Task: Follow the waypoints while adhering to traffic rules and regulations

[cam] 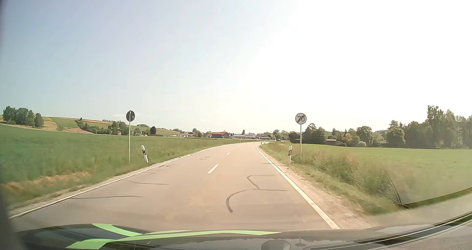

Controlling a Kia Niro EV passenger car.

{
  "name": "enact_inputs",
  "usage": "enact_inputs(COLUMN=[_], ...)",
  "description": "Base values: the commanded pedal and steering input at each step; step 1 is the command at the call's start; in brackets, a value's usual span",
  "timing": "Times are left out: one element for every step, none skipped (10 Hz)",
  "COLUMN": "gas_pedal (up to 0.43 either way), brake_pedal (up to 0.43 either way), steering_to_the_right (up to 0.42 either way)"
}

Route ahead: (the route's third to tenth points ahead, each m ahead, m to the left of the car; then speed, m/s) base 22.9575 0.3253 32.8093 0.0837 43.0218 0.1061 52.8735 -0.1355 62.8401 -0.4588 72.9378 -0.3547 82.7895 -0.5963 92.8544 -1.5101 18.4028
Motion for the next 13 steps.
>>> enact_inputs(gas_pedal=[0.130, 0.130, 0.130, 0.130, 0.130, 0.138, 0.138, 0.138, 0.150, 0.150, 0.150, 0.150, 0.150], brake_pedal=[0.000, 0.000, 0.000, 0.000, 0.000, 0.000, 0.000, 0.000, 0.000, 0.000, 0.000, 0.000, 0.000], steering_to_the_right=[-0.018, -0.016, -0.013, -0.011, -0.007, -0.002, -0.001, -0.001, -0.001, -0.001, -0.001, -0.001, 0.000])
